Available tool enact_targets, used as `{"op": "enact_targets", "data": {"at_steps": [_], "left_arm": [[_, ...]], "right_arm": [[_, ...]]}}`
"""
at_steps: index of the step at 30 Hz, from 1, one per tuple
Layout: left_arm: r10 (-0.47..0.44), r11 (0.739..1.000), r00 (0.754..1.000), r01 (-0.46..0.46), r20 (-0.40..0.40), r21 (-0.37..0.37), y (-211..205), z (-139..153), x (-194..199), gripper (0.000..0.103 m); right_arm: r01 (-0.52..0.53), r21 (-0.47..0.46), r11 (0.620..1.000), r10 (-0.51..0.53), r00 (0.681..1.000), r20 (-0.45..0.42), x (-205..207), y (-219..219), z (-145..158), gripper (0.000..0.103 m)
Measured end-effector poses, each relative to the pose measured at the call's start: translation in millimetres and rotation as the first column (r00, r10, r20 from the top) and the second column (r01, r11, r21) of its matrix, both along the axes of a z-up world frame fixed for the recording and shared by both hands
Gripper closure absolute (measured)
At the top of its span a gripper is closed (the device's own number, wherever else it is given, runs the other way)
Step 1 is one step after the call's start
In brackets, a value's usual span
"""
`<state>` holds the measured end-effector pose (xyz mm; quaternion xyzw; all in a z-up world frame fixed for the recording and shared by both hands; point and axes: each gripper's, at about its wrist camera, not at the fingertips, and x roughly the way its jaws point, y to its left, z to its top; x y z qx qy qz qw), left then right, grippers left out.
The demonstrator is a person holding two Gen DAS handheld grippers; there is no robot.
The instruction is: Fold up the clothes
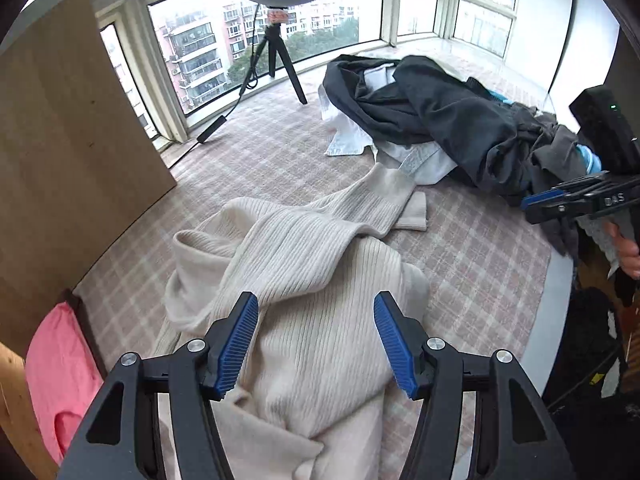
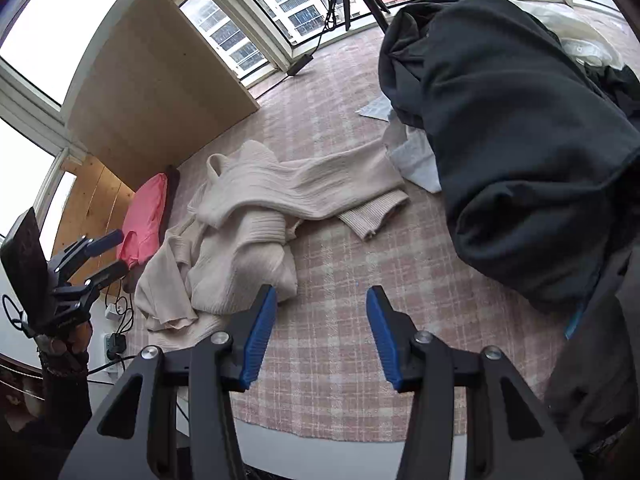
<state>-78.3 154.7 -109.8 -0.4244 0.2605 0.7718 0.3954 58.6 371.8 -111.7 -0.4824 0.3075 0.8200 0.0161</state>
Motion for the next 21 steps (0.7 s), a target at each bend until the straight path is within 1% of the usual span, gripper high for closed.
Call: {"op": "enact_targets", "data": {"at_steps": [2,3,4,5,6,7,10,11,12,13,14,15,16,18,19,20,21], "left_arm": [[-0.020,0.995,0.999,0.016,-0.036,-0.101,26,-29,-16,0.046],[-0.031,0.988,0.998,0.023,-0.053,-0.151,38,-44,-24,0.050],[-0.033,0.983,0.999,0.028,-0.021,-0.183,43,-57,-33,0.074],[-0.011,0.983,1.000,0.015,0.023,-0.180,43,-63,-43,0.096],[0.012,0.984,0.998,0.000,0.068,-0.177,42,-69,-52,0.096],[0.043,0.990,0.996,-0.031,0.084,-0.141,36,-64,-60,0.096],[0.129,0.989,0.992,-0.129,0.005,-0.068,4,-26,-75,0.097],[0.182,0.982,0.983,-0.183,-0.032,-0.043,-15,-9,-83,0.097],[0.256,0.965,0.964,-0.259,-0.065,-0.032,-39,5,-95,0.097],[0.330,0.942,0.939,-0.334,-0.098,-0.020,-64,19,-108,0.097],[0.404,0.905,0.901,-0.419,-0.158,-0.076,-88,19,-121,0.096],[0.469,0.854,0.854,-0.503,-0.224,-0.130,-112,19,-133,0.096],[0.524,0.792,0.800,-0.584,-0.293,-0.177,-135,18,-146,0.094],[0.566,0.704,0.736,-0.666,-0.372,-0.247,-168,14,-154,0.093],[0.576,0.713,0.739,-0.664,-0.350,-0.227,-173,18,-150,0.093],[0.584,0.725,0.744,-0.658,-0.324,-0.204,-178,22,-145,0.091],[0.570,0.765,0.776,-0.621,-0.271,-0.170,-173,25,-137,0.086]], "right_arm": [[0.013,-0.013,1.000,-0.013,1.000,-0.005,12,6,-6,0.057],[0.019,-0.018,1.000,-0.020,1.000,-0.007,17,9,-9,0.057],[0.023,-0.021,1.000,-0.023,1.000,-0.010,22,12,-10,0.057],[0.026,-0.026,0.999,-0.026,1.000,-0.012,24,14,-10,0.057],[0.028,-0.032,0.999,-0.029,0.999,-0.014,26,16,-11,0.057],[0.029,-0.034,0.999,-0.030,0.999,-0.016,26,19,-12,0.057],[0.018,-0.002,1.000,-0.018,1.000,-0.012,14,26,-14,0.057],[0.013,0.008,1.000,-0.013,1.000,-0.007,7,28,-15,0.057],[0.000,0.005,1.000,0.000,1.000,-0.008,-2,28,-15,0.057],[-0.019,-0.003,1.000,0.019,1.000,-0.012,-15,27,-15,0.057],[-0.045,-0.003,0.999,0.045,0.999,-0.018,-27,23,-15,0.057],[-0.072,0.000,0.997,0.072,0.997,-0.024,-40,18,-14,0.057],[-0.100,0.004,0.995,0.100,0.995,-0.030,-53,13,-13,0.057],[-0.162,0.035,0.986,0.163,0.986,-0.036,-77,0,-13,0.056],[-0.188,0.055,0.981,0.190,0.981,-0.030,-90,-5,-14,0.056],[-0.209,0.070,0.976,0.210,0.977,-0.020,-101,-9,-17,0.056],[-0.224,0.076,0.972,0.225,0.974,-0.014,-111,-11,-19,0.056]]}}
